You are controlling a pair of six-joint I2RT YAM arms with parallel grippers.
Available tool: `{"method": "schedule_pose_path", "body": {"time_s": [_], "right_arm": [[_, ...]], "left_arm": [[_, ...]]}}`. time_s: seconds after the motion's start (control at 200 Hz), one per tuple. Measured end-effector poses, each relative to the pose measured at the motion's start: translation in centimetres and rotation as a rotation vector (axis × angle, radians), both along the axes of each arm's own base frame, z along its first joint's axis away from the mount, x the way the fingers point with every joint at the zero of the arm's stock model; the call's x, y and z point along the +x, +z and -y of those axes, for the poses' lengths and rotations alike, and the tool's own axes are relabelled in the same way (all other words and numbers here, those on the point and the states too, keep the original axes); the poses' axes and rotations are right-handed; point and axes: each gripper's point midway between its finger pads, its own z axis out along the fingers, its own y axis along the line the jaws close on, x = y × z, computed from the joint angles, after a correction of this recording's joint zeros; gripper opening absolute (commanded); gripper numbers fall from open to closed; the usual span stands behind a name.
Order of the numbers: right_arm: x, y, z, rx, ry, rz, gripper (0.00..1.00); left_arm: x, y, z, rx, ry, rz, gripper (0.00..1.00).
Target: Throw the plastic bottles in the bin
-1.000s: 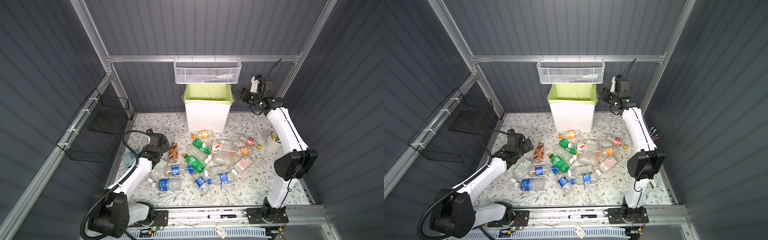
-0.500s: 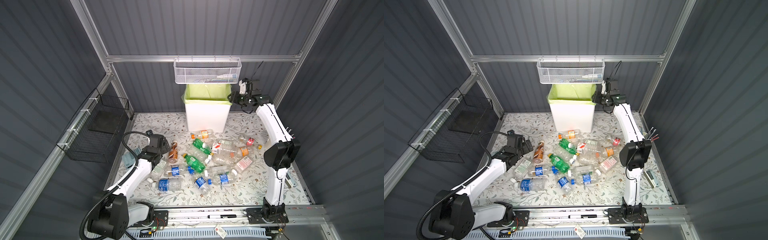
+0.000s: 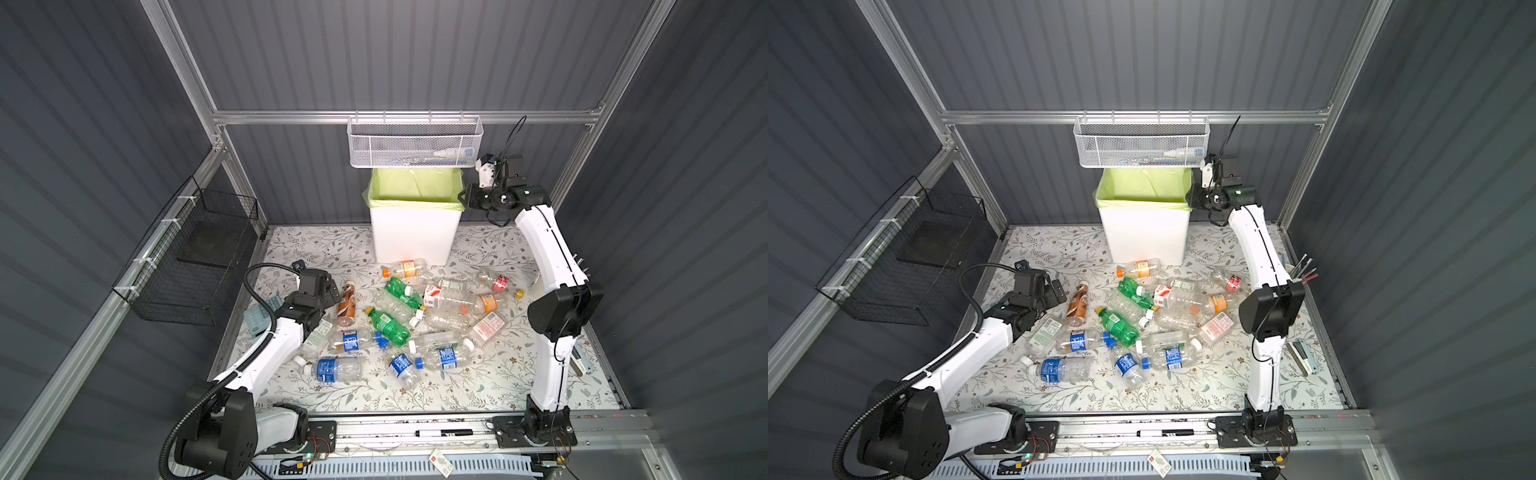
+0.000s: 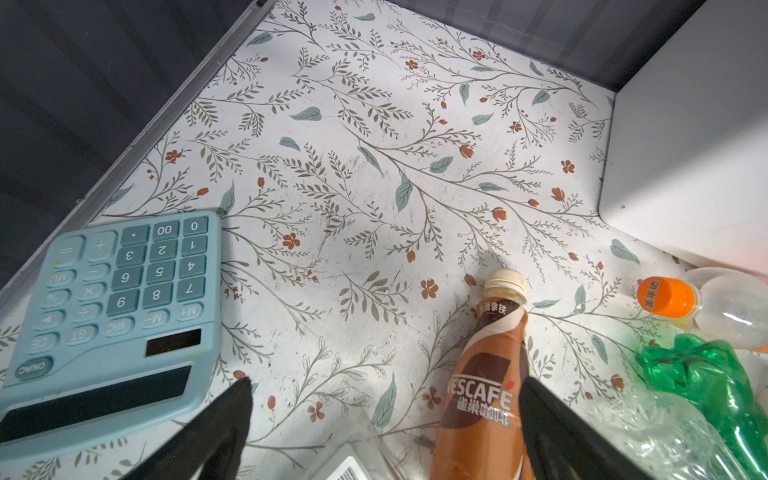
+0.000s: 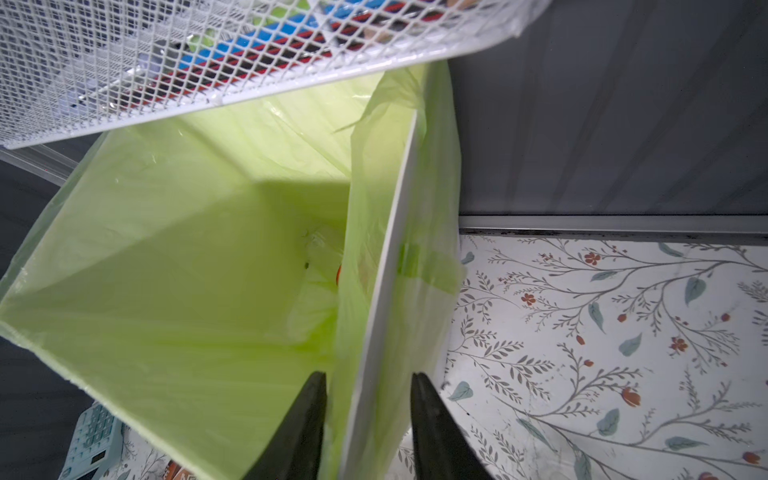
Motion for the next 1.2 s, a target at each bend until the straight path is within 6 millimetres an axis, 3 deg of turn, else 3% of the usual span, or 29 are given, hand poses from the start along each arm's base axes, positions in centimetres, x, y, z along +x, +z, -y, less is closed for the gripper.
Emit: {"method": "schedule_pose_path", "body": {"time_s": [0.325, 0.695, 1.201], "right_arm": [[-1.0, -0.2, -0.1, 0.001, 0.061, -0.026, 0.32], [-1.9, -0.2, 2.1, -0.002, 0.048, -0.060, 0.31], [-5.5, -0.3, 2.9, -0.006, 0.114, -0.118, 0.31]], "left_arm": [[-0.1, 0.0, -0.1, 0.000, 0.002, -0.002, 1.00], [-0.2, 0.3, 0.0, -0.009, -0.003, 0.007, 1.00], [-0.1, 0.4, 0.3, -0.019, -0.012, 0.012, 1.00]]}}
